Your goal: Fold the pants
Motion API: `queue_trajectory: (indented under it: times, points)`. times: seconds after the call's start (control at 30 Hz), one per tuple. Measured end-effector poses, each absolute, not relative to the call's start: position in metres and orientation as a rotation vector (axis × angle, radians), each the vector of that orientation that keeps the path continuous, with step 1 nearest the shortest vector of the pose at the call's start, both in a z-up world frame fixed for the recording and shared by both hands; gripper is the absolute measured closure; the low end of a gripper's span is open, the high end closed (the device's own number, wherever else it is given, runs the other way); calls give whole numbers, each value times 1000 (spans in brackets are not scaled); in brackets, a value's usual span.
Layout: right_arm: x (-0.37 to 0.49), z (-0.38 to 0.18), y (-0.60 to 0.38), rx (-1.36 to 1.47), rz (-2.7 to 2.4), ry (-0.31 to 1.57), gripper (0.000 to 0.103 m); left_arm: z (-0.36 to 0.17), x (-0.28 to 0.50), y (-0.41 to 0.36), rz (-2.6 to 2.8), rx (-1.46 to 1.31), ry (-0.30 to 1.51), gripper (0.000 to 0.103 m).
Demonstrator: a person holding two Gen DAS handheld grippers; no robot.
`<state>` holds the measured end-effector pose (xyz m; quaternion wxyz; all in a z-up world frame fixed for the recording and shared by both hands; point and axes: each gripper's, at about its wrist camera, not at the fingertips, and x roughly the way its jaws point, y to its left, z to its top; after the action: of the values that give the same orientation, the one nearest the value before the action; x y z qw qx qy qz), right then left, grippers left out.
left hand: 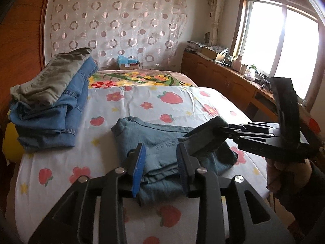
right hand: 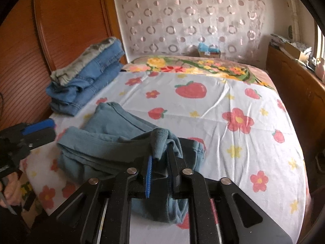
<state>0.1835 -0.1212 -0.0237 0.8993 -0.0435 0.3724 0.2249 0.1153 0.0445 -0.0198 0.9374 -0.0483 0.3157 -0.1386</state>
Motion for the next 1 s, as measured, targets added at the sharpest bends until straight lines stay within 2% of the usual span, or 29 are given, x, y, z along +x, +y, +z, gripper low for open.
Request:
queue_trajectory:
  times: [0.07,0.13,0.23,0.5,0.93,0.97,1.0]
  points:
    - [184,-25,-123,-89,475,781,74,-22,109,48,-271,-104,647,73]
    - [181,-23,-127,-92,469,771,70,-27,105,51,-274,-114,668,73]
    - [172,-18,-137,-91,472,763,68,-39,99,54,-275,-114,702,73]
    - [148,-37,-155,-109,514,836,68,-65,102,49,-291,-97,778,73]
    - [152,-59,-146,-138,529,892,68,-79,113,45,-289,-26,838,73]
    - [152,-59,-146,-137,532,893,69,-79,114,45,-292,-25,837,73]
    - [152,-59,-146,-137,533,891,76,-80,114,46,-297,-25,833,76]
